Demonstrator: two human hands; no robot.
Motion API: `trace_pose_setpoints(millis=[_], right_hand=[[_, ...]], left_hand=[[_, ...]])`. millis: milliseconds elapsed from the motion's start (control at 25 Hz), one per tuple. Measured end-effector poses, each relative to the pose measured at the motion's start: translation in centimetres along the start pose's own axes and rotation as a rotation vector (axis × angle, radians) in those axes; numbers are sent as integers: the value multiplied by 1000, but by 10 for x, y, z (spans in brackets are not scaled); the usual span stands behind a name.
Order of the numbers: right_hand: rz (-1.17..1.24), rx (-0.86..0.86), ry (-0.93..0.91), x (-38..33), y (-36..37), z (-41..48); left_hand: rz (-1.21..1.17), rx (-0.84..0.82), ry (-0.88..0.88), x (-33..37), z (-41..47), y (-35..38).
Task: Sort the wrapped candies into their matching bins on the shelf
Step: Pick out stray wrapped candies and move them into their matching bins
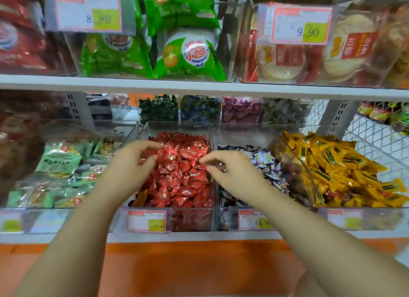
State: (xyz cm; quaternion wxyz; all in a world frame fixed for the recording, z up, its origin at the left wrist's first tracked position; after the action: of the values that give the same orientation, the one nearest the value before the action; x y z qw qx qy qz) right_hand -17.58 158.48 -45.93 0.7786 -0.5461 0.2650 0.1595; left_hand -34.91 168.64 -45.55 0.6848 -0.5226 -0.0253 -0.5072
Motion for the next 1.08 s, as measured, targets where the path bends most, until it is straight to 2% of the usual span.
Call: trace_pose_setpoints(millis=[200, 400, 560, 680, 880, 1080], right_hand=[[35, -109, -110, -44, 52, 19], [-54, -358, -166, -63, 103, 37], [-254, -592, -208, -65, 145, 52], [-418, -686, -246, -59, 170, 59], [-482, -656, -289, -54, 173, 68], [-423, -331, -239, -53, 111, 67]], left_hand=[[78, 44, -15, -30, -19, -28], [112, 50, -1, -54, -29, -37], [36, 42, -43, -70, -30, -35], [-15, 59, -64, -76, -24, -35], [-21, 57, -79, -81, -20, -34], [3, 85, -43, -62, -15, -42]])
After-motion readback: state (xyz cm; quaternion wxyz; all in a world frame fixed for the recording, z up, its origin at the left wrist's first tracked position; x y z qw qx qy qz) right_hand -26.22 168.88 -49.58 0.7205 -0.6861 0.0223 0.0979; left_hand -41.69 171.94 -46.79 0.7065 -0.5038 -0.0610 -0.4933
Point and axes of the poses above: each hand's wrist, its own z-axis towards the middle knuckle, its own y-axis out of the palm, x = y × z, the point moved 6 cm from there along z, towards the middle knuckle, and after that the axes turned 6 degrees about y, right-handed, at the moved point
